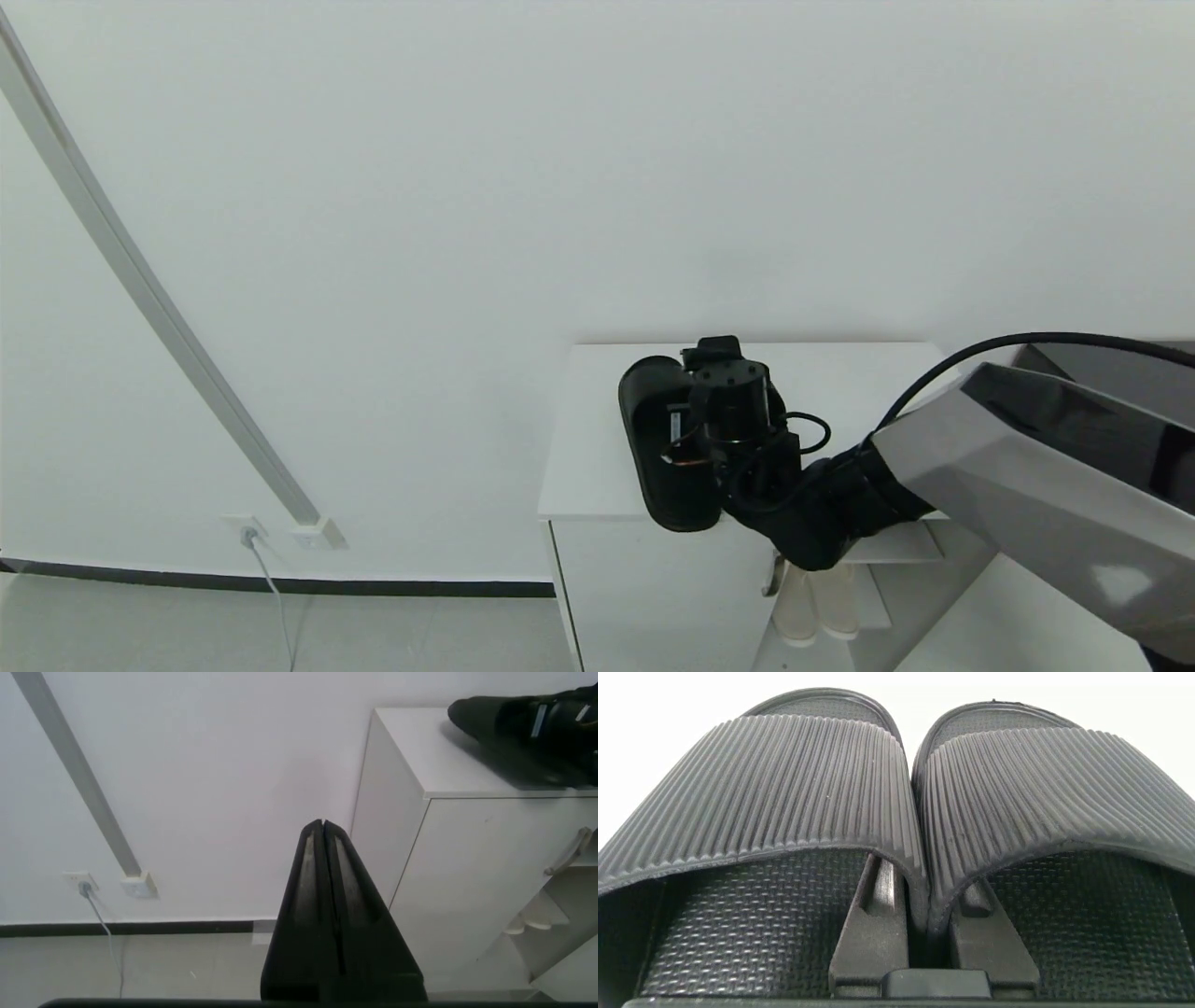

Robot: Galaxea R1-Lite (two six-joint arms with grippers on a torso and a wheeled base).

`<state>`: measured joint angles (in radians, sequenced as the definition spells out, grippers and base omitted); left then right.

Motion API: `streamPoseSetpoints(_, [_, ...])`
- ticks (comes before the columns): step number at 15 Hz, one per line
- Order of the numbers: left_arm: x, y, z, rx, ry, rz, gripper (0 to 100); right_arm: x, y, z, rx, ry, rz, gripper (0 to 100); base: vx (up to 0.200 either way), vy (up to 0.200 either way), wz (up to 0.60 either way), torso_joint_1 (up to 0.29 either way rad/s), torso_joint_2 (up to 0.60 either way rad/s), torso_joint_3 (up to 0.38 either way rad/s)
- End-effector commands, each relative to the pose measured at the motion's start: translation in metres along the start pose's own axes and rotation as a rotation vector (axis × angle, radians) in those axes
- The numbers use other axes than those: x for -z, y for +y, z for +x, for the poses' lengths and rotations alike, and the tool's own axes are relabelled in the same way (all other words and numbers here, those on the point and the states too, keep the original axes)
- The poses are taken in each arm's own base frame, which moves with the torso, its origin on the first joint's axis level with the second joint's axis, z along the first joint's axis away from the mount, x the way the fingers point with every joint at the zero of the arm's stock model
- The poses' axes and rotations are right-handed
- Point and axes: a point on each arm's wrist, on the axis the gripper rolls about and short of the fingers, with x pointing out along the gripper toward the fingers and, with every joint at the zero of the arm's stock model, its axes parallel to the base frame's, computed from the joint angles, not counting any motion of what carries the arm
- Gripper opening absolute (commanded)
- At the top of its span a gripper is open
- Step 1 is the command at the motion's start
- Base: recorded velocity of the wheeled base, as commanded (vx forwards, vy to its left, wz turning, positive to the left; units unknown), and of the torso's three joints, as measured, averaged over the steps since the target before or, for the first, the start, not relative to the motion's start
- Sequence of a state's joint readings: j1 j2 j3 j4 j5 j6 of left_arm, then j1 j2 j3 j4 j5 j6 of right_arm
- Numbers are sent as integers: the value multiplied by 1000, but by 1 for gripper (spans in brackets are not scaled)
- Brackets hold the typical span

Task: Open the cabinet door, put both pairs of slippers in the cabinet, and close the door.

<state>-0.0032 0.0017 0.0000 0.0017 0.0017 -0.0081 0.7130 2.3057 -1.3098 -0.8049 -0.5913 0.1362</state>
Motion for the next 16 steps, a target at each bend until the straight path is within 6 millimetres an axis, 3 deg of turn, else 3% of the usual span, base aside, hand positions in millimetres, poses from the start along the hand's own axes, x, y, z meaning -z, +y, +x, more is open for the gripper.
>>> streamPoseSetpoints(1, [0, 0, 0, -1, 0, -1, 0, -24, -5, -24, -20, -27, 15, 0, 0, 0, 0, 0, 0, 0])
streamPoseSetpoints(5, [0, 0, 0, -1, 0, 0, 0, -50, -27, -71, -70, -32, 29, 0, 0, 0, 0, 0, 0, 0])
streamPoseSetpoints(11, [0, 0, 0, 0, 0, 0, 0, -66, -53, -139, -289, -14, 40, 0, 0, 0, 0, 0, 0, 0])
streamPoseSetpoints(16, [0, 0, 0, 0, 0, 3, 0, -67, -66, -148, -319, -8, 28, 0, 0, 0, 0, 0, 0, 0])
